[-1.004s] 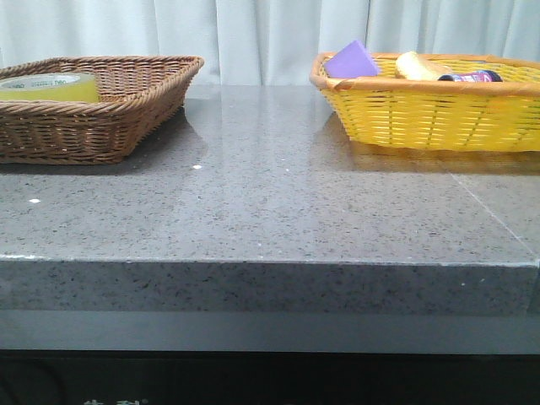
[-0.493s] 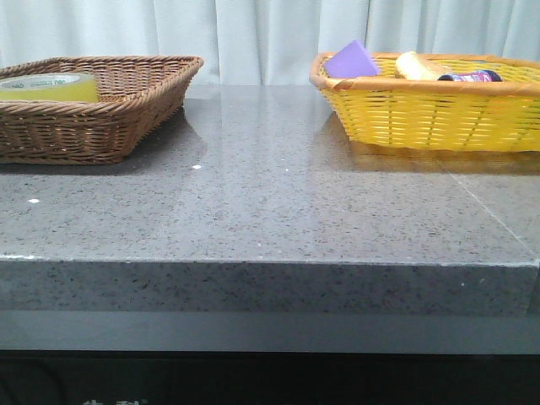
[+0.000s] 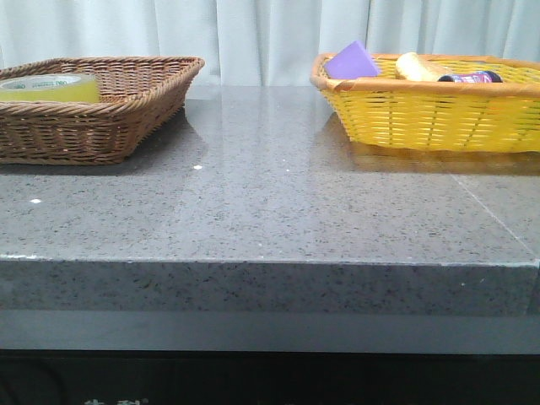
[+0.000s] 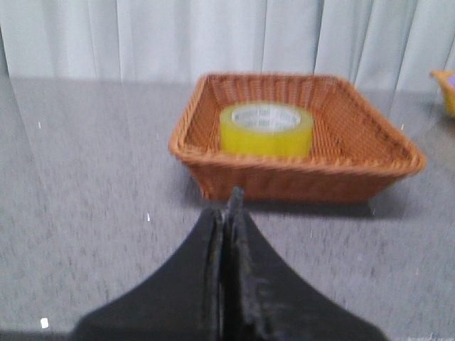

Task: Transfer tape with both arms

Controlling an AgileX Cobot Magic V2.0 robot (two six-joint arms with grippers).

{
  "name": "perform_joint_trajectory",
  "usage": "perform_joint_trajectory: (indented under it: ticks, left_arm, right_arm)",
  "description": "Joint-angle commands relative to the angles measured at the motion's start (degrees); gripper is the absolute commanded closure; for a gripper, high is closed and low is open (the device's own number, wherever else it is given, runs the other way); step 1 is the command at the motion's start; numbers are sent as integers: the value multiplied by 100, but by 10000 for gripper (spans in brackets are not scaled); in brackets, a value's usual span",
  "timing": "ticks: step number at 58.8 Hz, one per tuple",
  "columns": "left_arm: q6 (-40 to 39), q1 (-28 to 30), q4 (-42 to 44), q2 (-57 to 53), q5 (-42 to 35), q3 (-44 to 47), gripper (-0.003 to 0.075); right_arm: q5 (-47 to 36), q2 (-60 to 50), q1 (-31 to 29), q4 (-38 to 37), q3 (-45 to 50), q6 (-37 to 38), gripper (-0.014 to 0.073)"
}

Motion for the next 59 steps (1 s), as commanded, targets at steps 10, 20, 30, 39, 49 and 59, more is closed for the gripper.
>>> perform_joint_trajectory:
  ticks: [10, 20, 30, 39, 49, 59]
  left_arm:
    - [-48, 21, -85, -115, -855, 595, 740]
    - [-48, 21, -85, -115, -1264, 1205, 740]
    - [-52, 21, -85, -115, -1439, 1355, 740]
    - [-52, 21, -85, -115, -1441, 1355, 740]
    - [-52, 21, -85, -115, -1441, 1355, 740]
    - [-52, 21, -85, -115, -1441, 1355, 740]
  right_arm:
    - [-449, 40, -39, -49, -160, -34, 715]
    - [-449, 40, -39, -49, -160, -34, 715]
    - [-442, 40, -39, -49, -160, -34, 715]
    - [-437, 40, -39, -49, -160, -34, 715]
    - [-437, 40, -39, -49, -160, -34, 715]
    - [-437, 40, -39, -49, -160, -34, 715]
